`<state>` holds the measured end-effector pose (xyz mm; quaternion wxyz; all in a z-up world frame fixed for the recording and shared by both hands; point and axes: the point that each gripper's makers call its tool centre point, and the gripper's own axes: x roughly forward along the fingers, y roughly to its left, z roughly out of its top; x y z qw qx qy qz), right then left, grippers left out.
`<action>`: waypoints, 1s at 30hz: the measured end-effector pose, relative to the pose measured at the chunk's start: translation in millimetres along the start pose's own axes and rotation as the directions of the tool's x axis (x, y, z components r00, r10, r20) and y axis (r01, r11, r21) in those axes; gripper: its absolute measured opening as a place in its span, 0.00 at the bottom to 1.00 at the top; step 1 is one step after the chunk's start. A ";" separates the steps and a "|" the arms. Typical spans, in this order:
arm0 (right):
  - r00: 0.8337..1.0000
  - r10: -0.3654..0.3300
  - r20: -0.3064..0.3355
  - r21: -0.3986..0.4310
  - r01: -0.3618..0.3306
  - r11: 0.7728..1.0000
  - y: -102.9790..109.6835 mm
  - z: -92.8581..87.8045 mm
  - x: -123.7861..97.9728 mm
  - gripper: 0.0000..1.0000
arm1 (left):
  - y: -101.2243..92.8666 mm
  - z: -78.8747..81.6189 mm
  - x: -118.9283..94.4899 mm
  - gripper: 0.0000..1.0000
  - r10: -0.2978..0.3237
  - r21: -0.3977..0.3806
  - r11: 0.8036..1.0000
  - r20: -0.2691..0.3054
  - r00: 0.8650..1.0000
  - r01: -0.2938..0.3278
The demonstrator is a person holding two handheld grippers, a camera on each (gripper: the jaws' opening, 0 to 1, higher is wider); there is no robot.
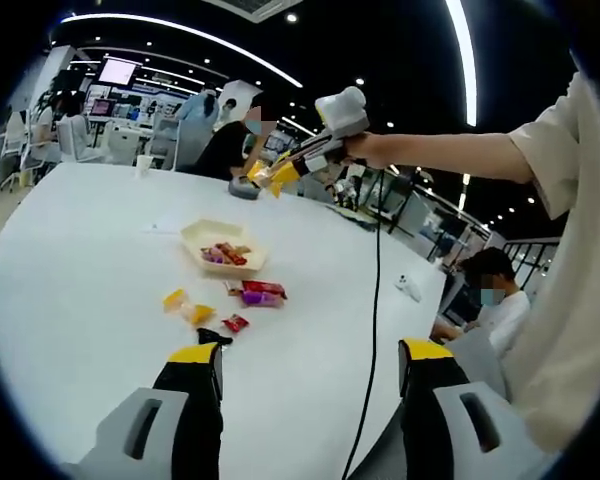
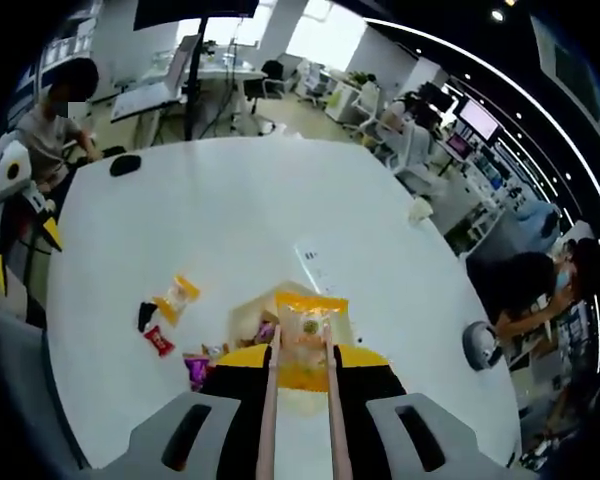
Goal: Place the target food into the container with the food tongs after gripping and lifting it, then release it inside without dropping or visibly crushing the food.
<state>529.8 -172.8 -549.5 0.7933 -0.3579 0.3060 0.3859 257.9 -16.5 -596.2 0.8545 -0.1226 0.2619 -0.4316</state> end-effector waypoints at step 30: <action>1.000 -0.022 -0.016 -0.017 0.021 1.000 -14.5 2.0 0.0 0.23 | -0.8 -5.7 -4.5 0.68 -0.017 -0.009 1.000 -0.005 1.000 0.016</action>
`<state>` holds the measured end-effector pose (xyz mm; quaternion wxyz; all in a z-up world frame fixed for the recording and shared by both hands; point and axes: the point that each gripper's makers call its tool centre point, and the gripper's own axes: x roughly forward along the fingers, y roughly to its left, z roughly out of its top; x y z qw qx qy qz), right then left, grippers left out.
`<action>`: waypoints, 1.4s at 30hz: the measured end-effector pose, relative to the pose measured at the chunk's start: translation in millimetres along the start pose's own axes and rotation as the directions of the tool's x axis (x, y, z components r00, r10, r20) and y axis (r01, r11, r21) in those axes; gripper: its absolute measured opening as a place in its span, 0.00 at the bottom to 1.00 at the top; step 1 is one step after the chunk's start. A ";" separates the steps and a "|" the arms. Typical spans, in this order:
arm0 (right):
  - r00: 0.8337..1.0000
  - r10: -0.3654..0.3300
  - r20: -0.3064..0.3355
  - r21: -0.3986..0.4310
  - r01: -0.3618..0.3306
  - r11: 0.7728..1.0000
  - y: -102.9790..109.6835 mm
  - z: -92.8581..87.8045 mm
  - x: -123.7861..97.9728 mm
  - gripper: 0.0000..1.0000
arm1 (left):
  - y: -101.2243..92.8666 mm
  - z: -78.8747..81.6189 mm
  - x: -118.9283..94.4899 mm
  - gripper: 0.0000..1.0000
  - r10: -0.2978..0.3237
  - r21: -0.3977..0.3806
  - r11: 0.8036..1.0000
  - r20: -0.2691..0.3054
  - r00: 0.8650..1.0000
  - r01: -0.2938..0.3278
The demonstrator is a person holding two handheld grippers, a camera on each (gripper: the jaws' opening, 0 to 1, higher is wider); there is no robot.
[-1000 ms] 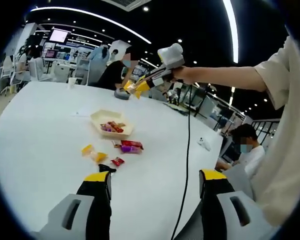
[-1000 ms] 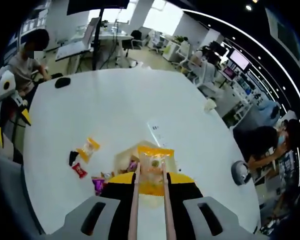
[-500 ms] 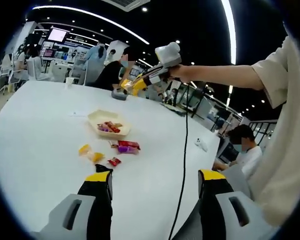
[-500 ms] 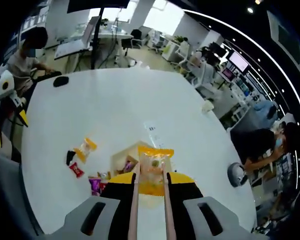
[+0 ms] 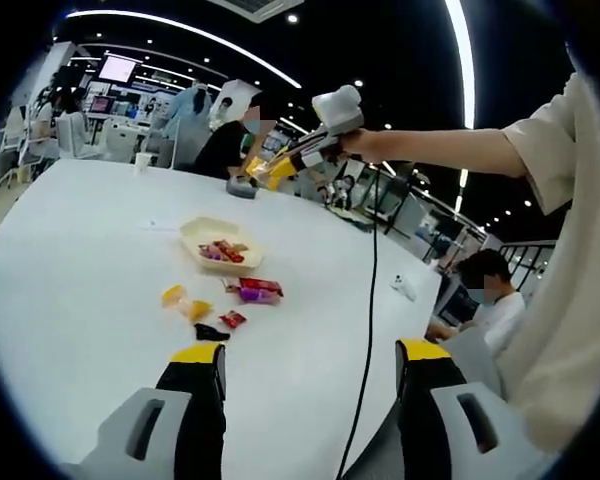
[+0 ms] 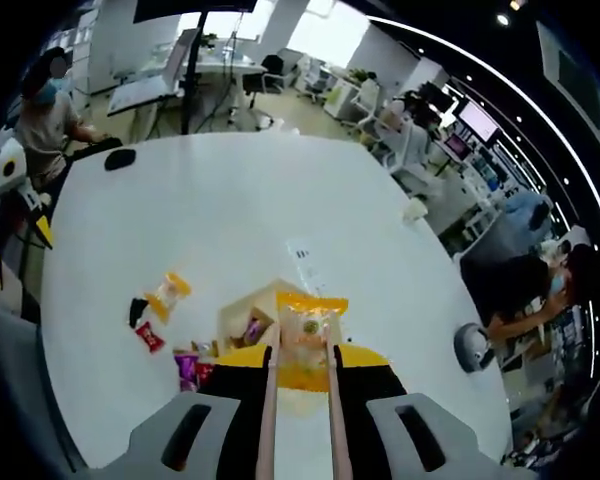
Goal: Place the target food into the container with the food tongs after gripping and lifting it, then release it inside without dropping or visibly crushing the food.
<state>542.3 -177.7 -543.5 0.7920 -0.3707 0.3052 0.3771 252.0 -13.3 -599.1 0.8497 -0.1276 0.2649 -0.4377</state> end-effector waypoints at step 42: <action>1.000 0.007 -0.026 -0.030 -0.008 1.000 11.4 -1.5 -3.5 0.24 | 0.9 -4.3 -2.8 0.68 0.007 -0.013 1.000 0.001 1.000 -0.006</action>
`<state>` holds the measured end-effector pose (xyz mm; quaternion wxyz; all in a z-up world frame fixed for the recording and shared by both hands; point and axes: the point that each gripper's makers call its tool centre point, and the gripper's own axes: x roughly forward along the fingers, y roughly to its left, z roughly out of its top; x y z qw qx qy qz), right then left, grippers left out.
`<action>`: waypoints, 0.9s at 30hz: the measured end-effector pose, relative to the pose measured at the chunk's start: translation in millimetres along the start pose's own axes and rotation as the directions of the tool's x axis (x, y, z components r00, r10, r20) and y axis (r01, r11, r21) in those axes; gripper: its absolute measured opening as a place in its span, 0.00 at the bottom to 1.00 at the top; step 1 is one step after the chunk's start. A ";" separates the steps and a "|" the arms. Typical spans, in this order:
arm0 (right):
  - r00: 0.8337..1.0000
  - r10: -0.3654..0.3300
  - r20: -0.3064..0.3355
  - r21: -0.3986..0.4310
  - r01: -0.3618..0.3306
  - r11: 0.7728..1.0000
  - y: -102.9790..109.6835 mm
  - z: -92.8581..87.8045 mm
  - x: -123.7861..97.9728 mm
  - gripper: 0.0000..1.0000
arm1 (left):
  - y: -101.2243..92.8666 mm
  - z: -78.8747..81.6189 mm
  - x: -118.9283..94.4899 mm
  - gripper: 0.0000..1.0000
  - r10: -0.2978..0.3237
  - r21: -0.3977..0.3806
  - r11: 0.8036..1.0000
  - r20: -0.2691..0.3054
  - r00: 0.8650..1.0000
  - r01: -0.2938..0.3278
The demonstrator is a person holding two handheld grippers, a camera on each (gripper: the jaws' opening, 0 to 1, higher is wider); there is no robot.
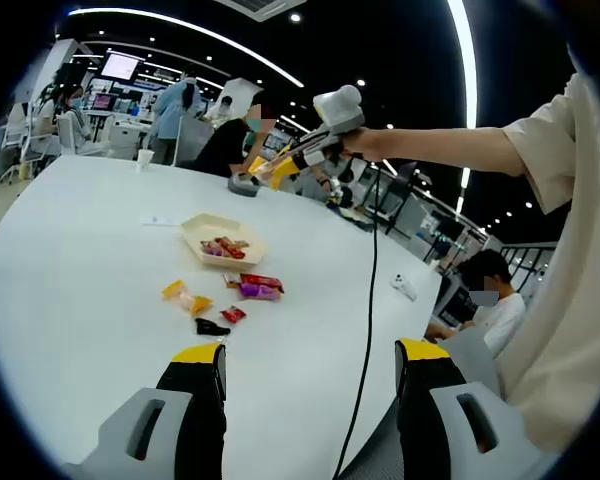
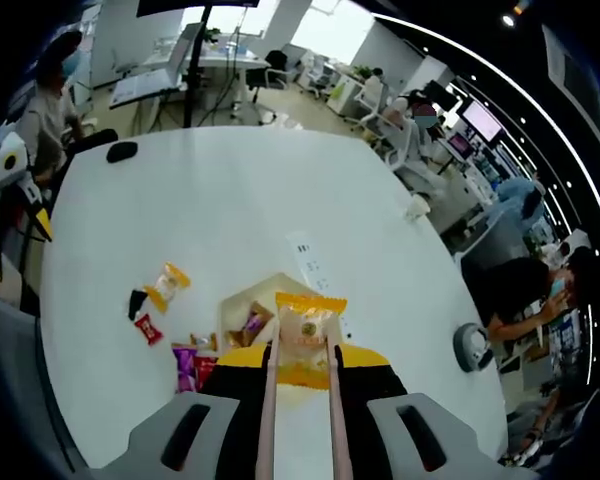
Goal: Place the target food into the container with the food tongs after gripping and lifting it, then release it inside without dropping or visibly crushing the food.
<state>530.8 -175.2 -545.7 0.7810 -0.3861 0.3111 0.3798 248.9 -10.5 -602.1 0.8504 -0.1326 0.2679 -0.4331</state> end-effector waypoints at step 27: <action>1.000 -0.007 -0.003 -0.007 0.007 1.000 -2.5 -7.3 -0.3 0.25 | -0.9 -1.4 2.5 0.67 -0.006 -0.001 1.000 -0.005 1.000 0.006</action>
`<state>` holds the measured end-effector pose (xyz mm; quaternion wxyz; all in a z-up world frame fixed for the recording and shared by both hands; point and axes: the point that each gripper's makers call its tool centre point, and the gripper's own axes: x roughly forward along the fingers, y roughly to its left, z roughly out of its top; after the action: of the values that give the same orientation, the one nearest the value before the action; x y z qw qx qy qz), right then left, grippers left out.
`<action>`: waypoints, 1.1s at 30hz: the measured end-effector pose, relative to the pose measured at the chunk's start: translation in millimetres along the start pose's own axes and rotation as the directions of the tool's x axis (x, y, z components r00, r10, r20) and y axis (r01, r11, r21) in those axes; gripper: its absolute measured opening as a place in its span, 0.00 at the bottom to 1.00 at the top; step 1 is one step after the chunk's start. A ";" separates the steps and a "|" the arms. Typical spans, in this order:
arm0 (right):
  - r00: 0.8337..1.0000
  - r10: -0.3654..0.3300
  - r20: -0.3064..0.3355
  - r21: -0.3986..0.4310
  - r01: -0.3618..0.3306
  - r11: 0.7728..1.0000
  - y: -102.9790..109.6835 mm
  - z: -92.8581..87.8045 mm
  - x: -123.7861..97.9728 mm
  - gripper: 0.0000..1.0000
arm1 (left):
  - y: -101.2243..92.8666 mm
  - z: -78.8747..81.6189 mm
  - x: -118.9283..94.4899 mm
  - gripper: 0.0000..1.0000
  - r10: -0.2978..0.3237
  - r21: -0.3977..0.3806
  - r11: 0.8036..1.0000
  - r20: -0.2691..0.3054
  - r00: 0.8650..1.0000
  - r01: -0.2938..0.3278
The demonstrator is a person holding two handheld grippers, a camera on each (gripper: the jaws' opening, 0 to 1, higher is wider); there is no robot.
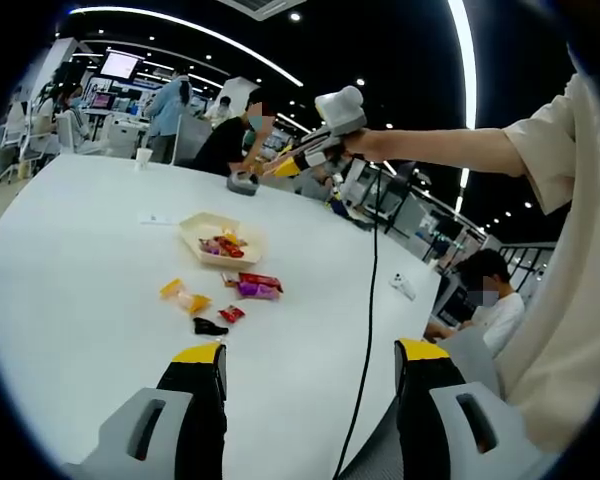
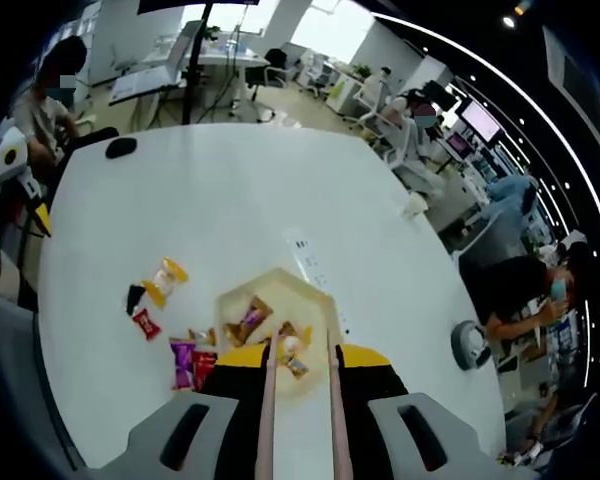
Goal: Place the target food into the container with the food tongs after gripping and lifting it, then release it inside without dropping or visibly crushing the food.
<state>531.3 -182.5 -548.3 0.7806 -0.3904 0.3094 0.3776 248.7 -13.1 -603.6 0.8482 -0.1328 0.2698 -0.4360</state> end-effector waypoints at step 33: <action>0.982 0.180 -0.059 0.062 -0.176 0.982 117.7 -46.4 31.1 0.25 | -0.5 -9.8 0.7 0.67 0.000 -0.003 1.000 -0.027 1.000 0.000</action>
<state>441.1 -162.4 -640.1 0.7440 -0.3508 0.3786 0.4242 243.1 -13.8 -611.7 0.8442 -0.1281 0.2820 -0.4375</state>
